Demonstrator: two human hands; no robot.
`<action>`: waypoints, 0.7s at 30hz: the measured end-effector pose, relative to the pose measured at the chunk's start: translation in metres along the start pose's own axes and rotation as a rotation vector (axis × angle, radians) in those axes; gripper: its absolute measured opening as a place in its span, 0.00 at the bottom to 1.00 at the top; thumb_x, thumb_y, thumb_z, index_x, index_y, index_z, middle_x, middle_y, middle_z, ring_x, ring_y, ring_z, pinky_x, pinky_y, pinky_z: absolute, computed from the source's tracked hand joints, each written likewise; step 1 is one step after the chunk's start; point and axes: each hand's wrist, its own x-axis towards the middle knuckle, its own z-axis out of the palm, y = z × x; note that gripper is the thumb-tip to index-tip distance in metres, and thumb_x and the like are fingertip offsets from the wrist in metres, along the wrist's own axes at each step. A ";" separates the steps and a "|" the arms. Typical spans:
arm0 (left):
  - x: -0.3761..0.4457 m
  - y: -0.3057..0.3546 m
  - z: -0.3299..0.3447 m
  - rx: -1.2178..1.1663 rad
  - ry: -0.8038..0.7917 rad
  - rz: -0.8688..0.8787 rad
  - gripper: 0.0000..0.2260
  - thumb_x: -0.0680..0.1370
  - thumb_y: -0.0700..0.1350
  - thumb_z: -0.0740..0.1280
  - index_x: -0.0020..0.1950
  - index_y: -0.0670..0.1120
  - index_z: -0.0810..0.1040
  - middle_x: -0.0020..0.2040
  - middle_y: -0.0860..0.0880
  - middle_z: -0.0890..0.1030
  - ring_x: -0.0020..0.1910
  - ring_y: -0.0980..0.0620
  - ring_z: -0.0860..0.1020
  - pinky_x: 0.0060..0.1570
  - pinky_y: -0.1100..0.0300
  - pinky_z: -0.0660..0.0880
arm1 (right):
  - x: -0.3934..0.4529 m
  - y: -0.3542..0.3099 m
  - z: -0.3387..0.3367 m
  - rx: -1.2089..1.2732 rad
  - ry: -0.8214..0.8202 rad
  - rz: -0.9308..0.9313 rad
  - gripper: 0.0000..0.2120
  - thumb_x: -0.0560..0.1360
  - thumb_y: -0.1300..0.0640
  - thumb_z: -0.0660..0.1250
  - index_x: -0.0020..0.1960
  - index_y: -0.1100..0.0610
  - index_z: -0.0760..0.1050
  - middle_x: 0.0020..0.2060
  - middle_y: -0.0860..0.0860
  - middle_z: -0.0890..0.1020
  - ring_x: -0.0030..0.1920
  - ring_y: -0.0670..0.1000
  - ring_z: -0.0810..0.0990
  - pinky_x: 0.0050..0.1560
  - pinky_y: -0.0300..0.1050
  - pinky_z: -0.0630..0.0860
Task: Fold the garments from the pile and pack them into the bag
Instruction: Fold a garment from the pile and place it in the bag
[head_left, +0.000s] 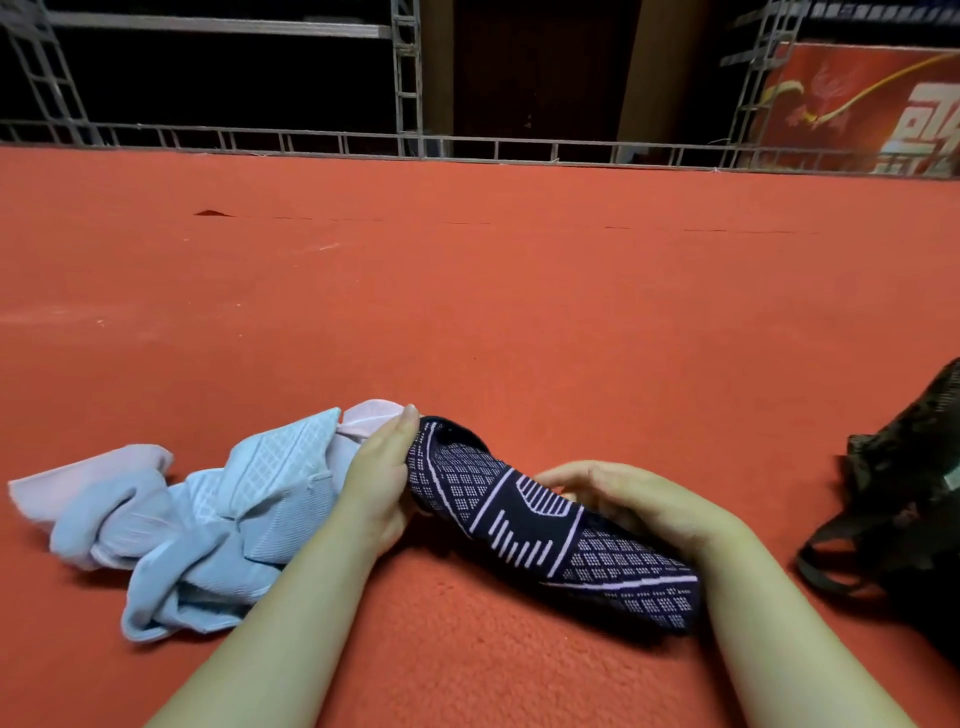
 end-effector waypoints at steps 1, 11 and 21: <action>-0.003 0.004 0.001 -0.020 -0.030 0.004 0.15 0.81 0.48 0.56 0.45 0.40 0.76 0.35 0.46 0.82 0.33 0.52 0.81 0.35 0.61 0.79 | 0.000 -0.006 0.007 -0.113 0.113 -0.014 0.31 0.63 0.34 0.70 0.57 0.53 0.79 0.50 0.53 0.83 0.47 0.52 0.79 0.47 0.44 0.76; -0.030 0.008 0.015 -0.011 -0.433 0.047 0.17 0.65 0.59 0.76 0.32 0.48 0.76 0.29 0.49 0.75 0.28 0.55 0.74 0.28 0.64 0.73 | 0.014 -0.023 0.060 -0.148 0.369 -0.407 0.03 0.70 0.59 0.71 0.40 0.52 0.81 0.36 0.48 0.83 0.39 0.45 0.80 0.43 0.39 0.76; -0.020 0.003 0.003 -0.055 -0.501 -0.004 0.15 0.59 0.50 0.81 0.34 0.46 0.78 0.30 0.50 0.77 0.26 0.56 0.73 0.27 0.65 0.70 | -0.001 -0.031 0.052 0.445 0.163 -0.447 0.16 0.74 0.54 0.61 0.29 0.54 0.76 0.24 0.49 0.74 0.25 0.45 0.71 0.26 0.36 0.69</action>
